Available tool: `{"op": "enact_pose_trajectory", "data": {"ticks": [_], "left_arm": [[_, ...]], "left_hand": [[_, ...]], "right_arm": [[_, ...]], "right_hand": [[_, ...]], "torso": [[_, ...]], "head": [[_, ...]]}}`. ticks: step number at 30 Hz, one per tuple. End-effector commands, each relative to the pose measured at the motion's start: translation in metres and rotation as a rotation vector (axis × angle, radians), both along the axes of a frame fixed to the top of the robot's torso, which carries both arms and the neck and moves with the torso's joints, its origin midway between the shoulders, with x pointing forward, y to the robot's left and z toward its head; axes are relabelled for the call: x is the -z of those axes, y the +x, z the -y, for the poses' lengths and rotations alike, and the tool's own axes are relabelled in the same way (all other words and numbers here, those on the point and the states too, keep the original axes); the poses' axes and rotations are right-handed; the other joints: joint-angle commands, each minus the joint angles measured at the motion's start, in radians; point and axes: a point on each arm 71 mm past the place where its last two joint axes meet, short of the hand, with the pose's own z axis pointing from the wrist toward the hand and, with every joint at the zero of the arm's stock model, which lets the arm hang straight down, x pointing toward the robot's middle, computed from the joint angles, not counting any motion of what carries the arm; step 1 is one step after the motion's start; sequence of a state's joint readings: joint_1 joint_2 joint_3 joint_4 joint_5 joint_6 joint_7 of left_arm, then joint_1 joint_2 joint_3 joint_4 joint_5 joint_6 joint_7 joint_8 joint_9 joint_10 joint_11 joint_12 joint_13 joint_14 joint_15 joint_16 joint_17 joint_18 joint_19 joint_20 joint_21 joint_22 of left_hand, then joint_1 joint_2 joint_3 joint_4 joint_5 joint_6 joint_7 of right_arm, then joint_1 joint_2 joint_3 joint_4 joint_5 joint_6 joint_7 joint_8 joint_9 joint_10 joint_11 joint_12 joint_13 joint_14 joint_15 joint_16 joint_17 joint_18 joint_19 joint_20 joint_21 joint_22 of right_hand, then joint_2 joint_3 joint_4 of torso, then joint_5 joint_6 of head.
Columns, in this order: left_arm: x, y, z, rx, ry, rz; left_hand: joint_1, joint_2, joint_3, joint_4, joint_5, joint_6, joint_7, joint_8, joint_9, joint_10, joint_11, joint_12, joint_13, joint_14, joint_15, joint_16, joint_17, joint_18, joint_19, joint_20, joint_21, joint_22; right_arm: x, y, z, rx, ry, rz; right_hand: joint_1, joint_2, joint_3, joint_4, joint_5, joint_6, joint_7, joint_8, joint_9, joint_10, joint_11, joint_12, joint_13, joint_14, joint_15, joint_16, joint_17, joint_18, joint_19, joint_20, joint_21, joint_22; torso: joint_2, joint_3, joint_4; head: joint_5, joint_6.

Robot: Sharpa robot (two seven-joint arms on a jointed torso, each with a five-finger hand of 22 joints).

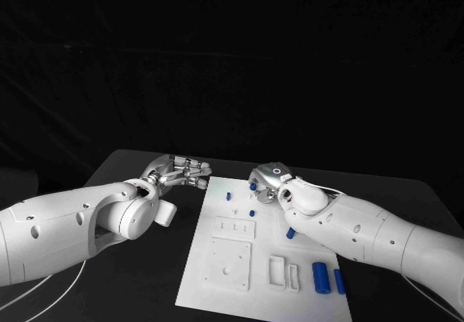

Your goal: Assemble the parts on the task board

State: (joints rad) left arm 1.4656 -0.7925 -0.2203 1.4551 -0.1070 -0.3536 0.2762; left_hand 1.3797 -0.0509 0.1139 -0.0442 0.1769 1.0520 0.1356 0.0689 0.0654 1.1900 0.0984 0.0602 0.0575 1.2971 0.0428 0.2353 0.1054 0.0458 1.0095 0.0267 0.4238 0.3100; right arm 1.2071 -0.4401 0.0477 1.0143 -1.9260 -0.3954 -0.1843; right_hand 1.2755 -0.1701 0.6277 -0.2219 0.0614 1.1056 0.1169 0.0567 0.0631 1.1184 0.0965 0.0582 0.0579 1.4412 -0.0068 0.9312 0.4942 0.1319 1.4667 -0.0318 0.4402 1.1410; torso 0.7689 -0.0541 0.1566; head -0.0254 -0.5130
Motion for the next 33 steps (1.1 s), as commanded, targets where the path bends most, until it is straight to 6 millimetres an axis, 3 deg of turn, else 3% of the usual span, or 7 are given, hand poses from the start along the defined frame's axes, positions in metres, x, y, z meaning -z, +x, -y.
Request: {"op": "enact_pose_trajectory", "data": {"ticks": [1,10,15,19,25,28,33], "left_arm": [[-0.002,0.0,0.002,0.016,-0.003,0.006],[-0.002,0.001,0.001,0.012,-0.003,0.008],[-0.002,0.002,0.0,0.008,-0.001,0.009],[-0.002,0.003,-0.002,0.001,0.0,0.012],[-0.003,0.006,-0.006,-0.011,0.002,0.016],[-0.003,0.006,-0.008,-0.014,0.002,0.017],[-0.003,0.007,-0.01,-0.017,0.002,0.017]], "left_hand": [[0.004,0.007,-0.004,-0.004,-0.002,-0.009,0.001,-0.004,-0.001,-0.008,0.002,-0.002,0.001,0.004,0.003,-0.007,-0.001,0.012,0.005,0.0,-0.001,0.001],[0.003,0.008,-0.003,-0.006,-0.002,-0.01,0.001,-0.004,0.0,-0.008,0.002,-0.002,0.001,0.005,0.003,-0.006,-0.001,0.012,0.005,0.001,0.001,0.003],[0.003,0.008,-0.003,-0.006,-0.002,-0.01,0.001,-0.004,0.0,-0.008,0.002,-0.002,0.001,0.005,0.003,-0.006,-0.001,0.012,0.005,0.001,0.001,0.003],[0.003,0.008,-0.003,-0.006,-0.002,-0.01,0.001,-0.004,0.0,-0.008,0.002,-0.002,0.001,0.005,0.003,-0.006,-0.001,0.012,0.005,0.001,0.001,0.003],[0.003,0.008,-0.001,-0.009,-0.002,-0.011,0.002,-0.004,0.0,-0.011,0.003,-0.002,0.001,0.004,0.003,-0.007,-0.002,0.012,0.003,0.001,0.002,0.004],[0.004,0.007,-0.001,-0.011,-0.002,-0.012,0.002,-0.004,0.0,-0.014,0.003,-0.002,0.001,0.004,0.003,-0.007,-0.002,0.013,0.002,0.001,0.003,0.005],[0.005,0.008,0.0,-0.012,-0.001,-0.011,0.002,-0.004,0.0,-0.009,0.002,-0.002,0.001,0.005,0.003,-0.007,-0.002,0.013,0.001,0.001,0.005,0.007]], "right_arm": [[0.002,-0.001,-0.001,-0.008,-0.004,-0.014],[-0.002,-0.004,-0.001,-0.018,0.03,0.005],[-0.008,-0.006,0.004,-0.013,0.095,0.046],[-0.014,-0.008,0.008,-0.017,0.161,0.08],[-0.029,-0.011,0.018,-0.02,0.259,0.091],[-0.036,-0.01,0.032,-0.002,0.303,0.057],[-0.043,-0.008,0.064,0.043,0.347,-0.029]], "right_hand": [[0.003,-0.003,0.008,0.001,-0.003,-0.006,0.0,0.006,-0.001,-0.002,-0.001,-0.001,-0.001,-0.001,0.006,-0.003,-0.001,0.015,0.036,0.007,-0.003,0.0],[0.0,-0.014,0.004,0.001,0.007,-0.032,-0.009,0.005,-0.001,-0.004,-0.002,-0.001,-0.001,-0.002,0.004,-0.004,-0.004,0.018,0.037,0.006,-0.013,-0.004],[0.03,-0.028,-0.077,0.013,-0.007,-0.222,-0.063,0.002,-0.005,-0.046,0.007,-0.002,-0.001,-0.004,0.005,-0.008,-0.008,0.032,0.039,0.007,-0.032,-0.02],[0.056,-0.039,-0.116,0.034,-0.009,-0.318,-0.079,-0.003,-0.009,-0.058,0.011,-0.001,0.0,-0.004,0.007,-0.007,-0.007,0.038,0.04,0.01,-0.038,-0.031],[0.064,-0.043,-0.13,0.062,-0.006,-0.296,-0.069,-0.001,-0.008,-0.036,0.004,-0.001,0.0,-0.004,0.003,-0.002,-0.005,0.036,0.04,0.008,-0.027,-0.04],[0.035,-0.035,-0.118,0.059,0.021,-0.163,-0.021,0.002,-0.004,0.005,-0.006,-0.001,0.0,-0.003,-0.002,0.001,-0.004,0.026,0.04,0.003,-0.013,-0.038],[-0.012,-0.028,-0.139,0.07,0.098,-0.052,0.011,0.008,0.002,0.086,-0.021,-0.001,0.001,-0.003,-0.013,0.007,0.001,0.015,0.04,-0.007,0.009,-0.031]], "torso": [[0.0,-0.0001,-0.0003],[0.001,0.0005,-0.0023],[0.002,0.0006,-0.005],[0.001,0.0015,-0.0062],[0.002,0.005,-0.0125],[0.001,0.0041,-0.0116],[0.0,0.0067,-0.0175]], "head": [[-0.002,0.001],[-0.007,0.002],[-0.012,0.008],[-0.016,0.01],[-0.019,0.017],[-0.031,0.019],[-0.04,0.022]]}}
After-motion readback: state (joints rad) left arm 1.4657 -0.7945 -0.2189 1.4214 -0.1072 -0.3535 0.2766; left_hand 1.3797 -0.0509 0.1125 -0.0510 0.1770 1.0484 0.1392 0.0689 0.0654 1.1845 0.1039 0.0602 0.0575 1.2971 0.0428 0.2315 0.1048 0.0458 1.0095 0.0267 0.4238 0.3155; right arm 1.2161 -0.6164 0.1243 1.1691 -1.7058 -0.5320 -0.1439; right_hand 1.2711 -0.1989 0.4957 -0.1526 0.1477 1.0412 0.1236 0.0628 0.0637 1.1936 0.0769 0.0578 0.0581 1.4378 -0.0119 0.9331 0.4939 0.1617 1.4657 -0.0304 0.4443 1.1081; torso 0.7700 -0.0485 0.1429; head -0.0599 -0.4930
